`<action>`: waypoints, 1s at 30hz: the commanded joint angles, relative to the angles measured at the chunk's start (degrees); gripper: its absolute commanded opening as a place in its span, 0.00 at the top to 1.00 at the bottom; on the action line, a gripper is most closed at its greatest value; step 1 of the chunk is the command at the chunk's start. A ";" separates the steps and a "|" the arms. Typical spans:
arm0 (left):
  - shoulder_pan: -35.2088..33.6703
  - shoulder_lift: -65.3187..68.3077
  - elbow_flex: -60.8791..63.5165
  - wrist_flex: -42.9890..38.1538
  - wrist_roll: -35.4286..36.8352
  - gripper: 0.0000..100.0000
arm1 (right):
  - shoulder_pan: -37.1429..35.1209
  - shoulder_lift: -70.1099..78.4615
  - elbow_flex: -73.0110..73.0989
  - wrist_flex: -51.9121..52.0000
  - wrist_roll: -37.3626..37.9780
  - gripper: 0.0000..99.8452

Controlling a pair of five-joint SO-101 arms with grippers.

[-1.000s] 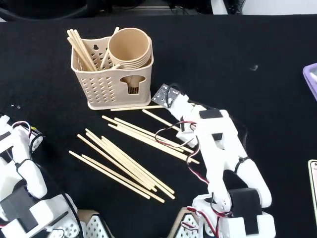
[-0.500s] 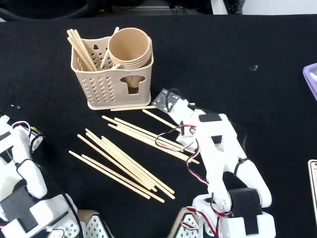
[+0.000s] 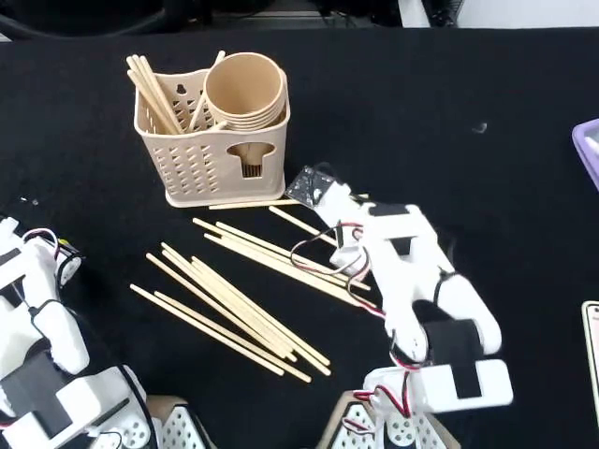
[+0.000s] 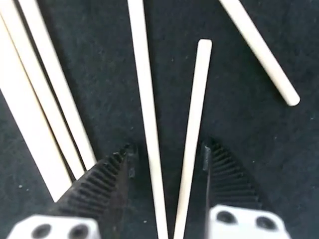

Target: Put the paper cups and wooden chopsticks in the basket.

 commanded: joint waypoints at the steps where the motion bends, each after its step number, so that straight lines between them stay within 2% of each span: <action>1: 0.48 -0.79 -1.10 -0.09 0.18 0.78 | -1.14 1.36 -3.56 -0.70 0.35 0.87; 3: 0.48 -0.79 -1.10 -0.09 0.18 0.78 | -1.14 1.36 -3.56 -0.79 0.18 0.99; 5: 0.48 -0.79 -1.10 -0.09 0.18 0.78 | -1.14 1.27 -3.38 -0.62 0.18 0.97; 11: 0.57 -0.79 -1.10 -0.18 0.18 0.78 | -1.49 0.40 -3.47 3.96 0.53 0.99; 18: 0.57 -0.79 -1.10 -0.18 0.18 0.78 | -2.02 -12.62 -3.12 12.40 0.35 0.99; 25: 0.40 -0.79 -1.45 0.00 0.18 0.78 | -12.66 -30.20 3.12 21.89 0.18 0.99; 30: 0.57 -0.79 -1.45 0.00 0.18 0.78 | -21.80 -43.82 4.79 26.20 -5.63 0.99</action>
